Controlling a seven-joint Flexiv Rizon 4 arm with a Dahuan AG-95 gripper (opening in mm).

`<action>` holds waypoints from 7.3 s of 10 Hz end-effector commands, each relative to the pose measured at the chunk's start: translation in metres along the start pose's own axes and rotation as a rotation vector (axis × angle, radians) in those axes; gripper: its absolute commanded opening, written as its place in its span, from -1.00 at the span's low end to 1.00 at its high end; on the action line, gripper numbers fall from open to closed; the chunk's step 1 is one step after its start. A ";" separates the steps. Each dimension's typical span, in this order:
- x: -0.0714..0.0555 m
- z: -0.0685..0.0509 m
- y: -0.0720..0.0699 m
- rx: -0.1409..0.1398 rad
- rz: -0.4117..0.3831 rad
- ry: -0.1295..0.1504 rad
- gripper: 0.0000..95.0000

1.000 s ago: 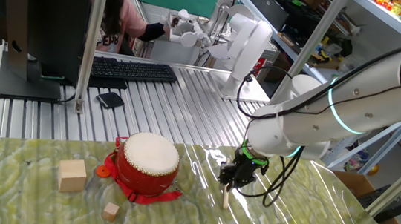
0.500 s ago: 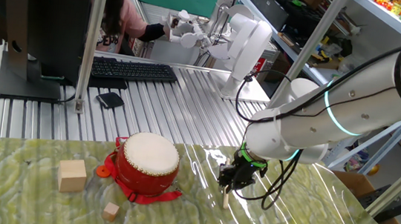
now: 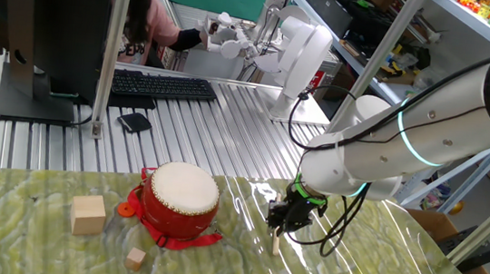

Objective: Play the drum

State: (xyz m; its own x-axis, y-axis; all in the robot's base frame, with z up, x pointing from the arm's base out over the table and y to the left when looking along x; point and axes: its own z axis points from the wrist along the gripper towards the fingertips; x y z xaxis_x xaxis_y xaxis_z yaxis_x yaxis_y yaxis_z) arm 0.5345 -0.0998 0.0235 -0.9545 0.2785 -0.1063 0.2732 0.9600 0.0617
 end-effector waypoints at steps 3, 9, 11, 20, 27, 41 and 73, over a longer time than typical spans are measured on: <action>0.000 0.000 0.000 0.000 0.015 0.000 -1.00; 0.000 -0.001 0.000 0.013 0.040 -0.003 -1.00; 0.000 -0.001 0.000 0.021 0.028 0.012 -1.00; 0.000 -0.001 0.000 0.048 0.061 0.034 -1.00; 0.000 -0.001 0.000 0.050 0.111 0.038 -1.00; 0.000 0.000 -0.002 0.044 0.141 0.050 -0.20; 0.008 0.011 -0.019 0.045 0.099 0.072 -1.00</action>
State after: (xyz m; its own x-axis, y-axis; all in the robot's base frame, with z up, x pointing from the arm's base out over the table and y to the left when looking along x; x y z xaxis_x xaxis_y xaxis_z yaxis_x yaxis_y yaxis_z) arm 0.5218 -0.1154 0.0124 -0.9289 0.3689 -0.0319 0.3684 0.9294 0.0227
